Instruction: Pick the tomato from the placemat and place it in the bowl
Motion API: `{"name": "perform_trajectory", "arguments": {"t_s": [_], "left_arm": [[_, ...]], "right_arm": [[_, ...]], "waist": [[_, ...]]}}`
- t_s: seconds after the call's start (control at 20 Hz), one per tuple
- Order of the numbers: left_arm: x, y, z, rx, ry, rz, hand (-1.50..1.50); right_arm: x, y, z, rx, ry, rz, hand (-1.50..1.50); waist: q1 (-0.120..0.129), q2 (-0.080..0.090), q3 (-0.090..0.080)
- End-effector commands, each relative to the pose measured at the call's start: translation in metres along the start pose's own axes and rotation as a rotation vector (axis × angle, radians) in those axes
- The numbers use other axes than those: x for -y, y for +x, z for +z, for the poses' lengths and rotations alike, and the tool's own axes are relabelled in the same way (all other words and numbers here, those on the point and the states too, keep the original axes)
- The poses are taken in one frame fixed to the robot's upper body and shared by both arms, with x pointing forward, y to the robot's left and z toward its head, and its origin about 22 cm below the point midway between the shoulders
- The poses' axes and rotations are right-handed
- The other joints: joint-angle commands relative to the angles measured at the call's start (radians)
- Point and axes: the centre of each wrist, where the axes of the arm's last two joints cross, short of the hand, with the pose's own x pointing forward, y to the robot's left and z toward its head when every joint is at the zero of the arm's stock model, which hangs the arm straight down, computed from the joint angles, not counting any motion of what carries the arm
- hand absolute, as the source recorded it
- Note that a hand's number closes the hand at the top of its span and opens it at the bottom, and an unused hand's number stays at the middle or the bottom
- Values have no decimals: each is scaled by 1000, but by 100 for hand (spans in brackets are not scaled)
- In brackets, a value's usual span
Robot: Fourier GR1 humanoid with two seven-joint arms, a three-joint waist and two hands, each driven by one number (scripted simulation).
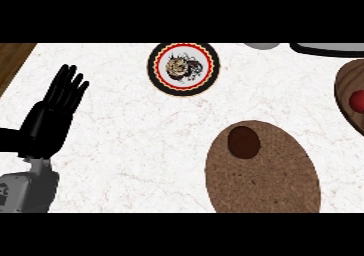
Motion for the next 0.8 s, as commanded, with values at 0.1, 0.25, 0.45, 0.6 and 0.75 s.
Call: {"name": "perform_trajectory", "arguments": {"t_s": [0.1, 0.25, 0.45, 0.6, 0.75], "left_arm": [[-6, -4, 5, -13, 17, 2, 0], [-6, -11, 4, -2, 29, 0, 0], [-1, -6, -2, -7, 28, 11, 0], [-5, -2, 5, -11, 13, 13, 0], [-9, -1, 6, 8, 24, -4, 0]], "right_arm": [[4, 3, -3, 121, -149, -383, -150], [23, -1, 4, 131, -221, -534, -150], [58, -12, 26, 81, -297, -580, -150], [67, -34, 51, 38, -340, -575, -150], [84, -48, 74, 21, -363, -608, -150]], "waist": [[-13, -5, 1], [-24, 1, 0], [-26, 2, 0], [-21, -1, 2], [-31, 1, 3]]}}
